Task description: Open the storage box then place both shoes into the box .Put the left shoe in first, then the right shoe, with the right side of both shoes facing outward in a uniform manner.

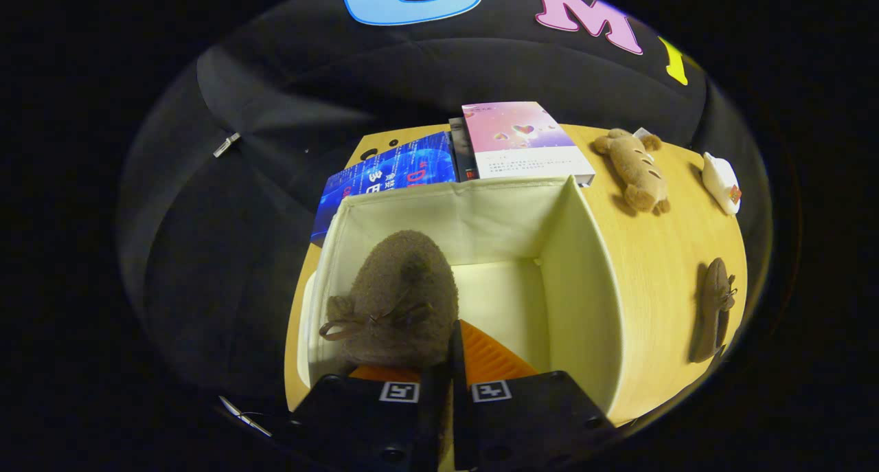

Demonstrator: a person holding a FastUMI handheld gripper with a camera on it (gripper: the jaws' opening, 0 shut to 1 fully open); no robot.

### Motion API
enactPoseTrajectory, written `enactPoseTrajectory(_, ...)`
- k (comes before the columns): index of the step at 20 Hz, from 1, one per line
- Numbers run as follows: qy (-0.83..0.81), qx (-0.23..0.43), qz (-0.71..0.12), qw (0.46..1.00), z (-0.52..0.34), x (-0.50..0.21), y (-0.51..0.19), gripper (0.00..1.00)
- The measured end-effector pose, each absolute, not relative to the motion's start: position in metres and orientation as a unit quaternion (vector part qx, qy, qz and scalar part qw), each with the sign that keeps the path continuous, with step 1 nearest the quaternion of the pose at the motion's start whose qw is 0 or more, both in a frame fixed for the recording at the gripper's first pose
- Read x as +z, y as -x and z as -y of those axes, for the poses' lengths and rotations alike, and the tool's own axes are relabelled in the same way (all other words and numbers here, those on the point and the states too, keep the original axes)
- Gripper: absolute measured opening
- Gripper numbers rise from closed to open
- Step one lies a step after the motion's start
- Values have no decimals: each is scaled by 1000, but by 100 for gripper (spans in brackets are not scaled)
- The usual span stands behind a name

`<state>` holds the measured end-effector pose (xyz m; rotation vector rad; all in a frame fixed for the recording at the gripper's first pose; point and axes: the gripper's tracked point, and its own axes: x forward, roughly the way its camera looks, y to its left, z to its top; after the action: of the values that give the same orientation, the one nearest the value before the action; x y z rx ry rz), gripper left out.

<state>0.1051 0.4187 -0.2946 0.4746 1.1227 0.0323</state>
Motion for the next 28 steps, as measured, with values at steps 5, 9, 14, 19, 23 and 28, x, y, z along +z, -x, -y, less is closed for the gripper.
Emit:
enactPoseTrajectory(5, -227, 65, -537, 809, -438, -292, -92, 100)
enactPoseTrajectory(9, -229, 80, -525, 816, -432, -280, -90, 99)
enactPoseTrajectory(14, -214, 114, -478, 844, -389, -238, -78, 99)
enactPoseTrajectory(19, -181, 117, -400, 891, -292, -202, -43, 99)
enactPoseTrajectory(23, -148, 98, -405, 897, -203, -218, -3, 99)
enactPoseTrajectory(28, -119, 26, -451, 884, -84, -266, 52, 99)
